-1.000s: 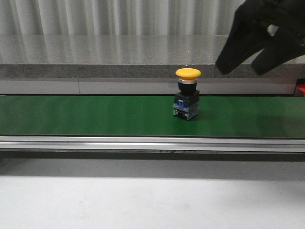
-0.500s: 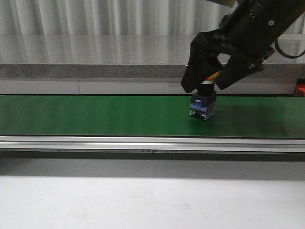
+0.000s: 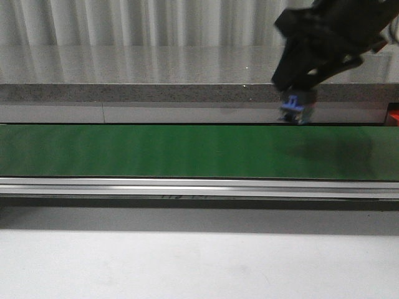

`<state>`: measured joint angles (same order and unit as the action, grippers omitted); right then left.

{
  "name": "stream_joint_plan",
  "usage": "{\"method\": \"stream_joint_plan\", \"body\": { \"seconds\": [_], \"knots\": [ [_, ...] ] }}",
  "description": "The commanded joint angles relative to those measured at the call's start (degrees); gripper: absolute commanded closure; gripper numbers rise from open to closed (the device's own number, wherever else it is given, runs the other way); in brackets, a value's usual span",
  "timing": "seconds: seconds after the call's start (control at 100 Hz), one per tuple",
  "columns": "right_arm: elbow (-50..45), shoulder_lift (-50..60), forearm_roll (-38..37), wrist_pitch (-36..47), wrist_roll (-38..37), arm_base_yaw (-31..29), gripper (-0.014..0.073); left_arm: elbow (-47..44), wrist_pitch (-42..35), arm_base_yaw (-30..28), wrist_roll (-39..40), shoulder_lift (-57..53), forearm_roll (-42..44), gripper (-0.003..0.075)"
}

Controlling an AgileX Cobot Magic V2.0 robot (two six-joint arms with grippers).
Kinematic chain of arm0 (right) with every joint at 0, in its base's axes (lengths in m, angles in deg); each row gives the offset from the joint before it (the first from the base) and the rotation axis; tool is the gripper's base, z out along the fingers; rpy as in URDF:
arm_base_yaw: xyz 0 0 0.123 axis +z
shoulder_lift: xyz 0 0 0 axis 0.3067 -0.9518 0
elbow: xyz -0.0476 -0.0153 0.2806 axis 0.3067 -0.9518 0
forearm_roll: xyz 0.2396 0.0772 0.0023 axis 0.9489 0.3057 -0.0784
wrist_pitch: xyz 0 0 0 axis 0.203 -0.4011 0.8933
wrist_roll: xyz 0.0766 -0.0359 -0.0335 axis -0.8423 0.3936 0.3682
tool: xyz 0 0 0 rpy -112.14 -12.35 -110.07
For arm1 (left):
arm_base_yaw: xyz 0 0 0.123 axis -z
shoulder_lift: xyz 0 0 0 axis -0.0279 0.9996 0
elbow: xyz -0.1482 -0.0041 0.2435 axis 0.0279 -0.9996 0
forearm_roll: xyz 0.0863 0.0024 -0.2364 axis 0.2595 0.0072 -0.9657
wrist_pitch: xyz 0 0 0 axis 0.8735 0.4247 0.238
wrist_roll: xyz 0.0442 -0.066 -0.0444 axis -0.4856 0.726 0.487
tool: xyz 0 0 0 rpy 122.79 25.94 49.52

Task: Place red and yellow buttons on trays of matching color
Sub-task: 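Place the yellow button into the yellow tray and return the right gripper over the belt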

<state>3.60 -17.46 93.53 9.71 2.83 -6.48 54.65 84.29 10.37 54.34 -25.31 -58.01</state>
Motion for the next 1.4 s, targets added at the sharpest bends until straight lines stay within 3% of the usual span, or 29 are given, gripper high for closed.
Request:
{"method": "stream_joint_plan", "body": {
  "seconds": [0.0, 0.26, 0.55, 0.69, 0.91, 1.39],
  "knots": [
    [1.7, 7.4, -3.1, -0.4, -6.0, -4.7, 0.0515, 1.5, -4.7, 0.4, 0.6, 0.1, -0.1, 0.0741],
    [-2.1, 15.4, -17.8, -4.1, -22.4, -23.8, 0.0515, 1.5, -4.7, 0.4, 0.6, 0.1, -0.1, 0.0741],
    [-11.6, 15.4, -18.3, 6.5, -27.7, -45.2, 0.0515, 1.5, -4.7, 0.4, 0.6, 0.1, -0.1, 0.0741],
    [-15.6, 15.3, -18.2, 13.3, -31.7, -52.5, 0.0515, 1.5, -4.7, 0.4, 0.6, 0.1, -0.1, 0.0741],
    [-20.5, 11.3, -18.0, 22.1, -32.2, -52.7, 0.0515, 1.5, -4.7, 0.4, 0.6, 0.1, -0.1, 0.0741],
    [-20.6, 3.5, -17.4, 26.5, -32.2, -50.4, 0.0515, 1.5, -4.7, 0.4, 0.6, 0.1, -0.1, 0.0741]
  ]
}}
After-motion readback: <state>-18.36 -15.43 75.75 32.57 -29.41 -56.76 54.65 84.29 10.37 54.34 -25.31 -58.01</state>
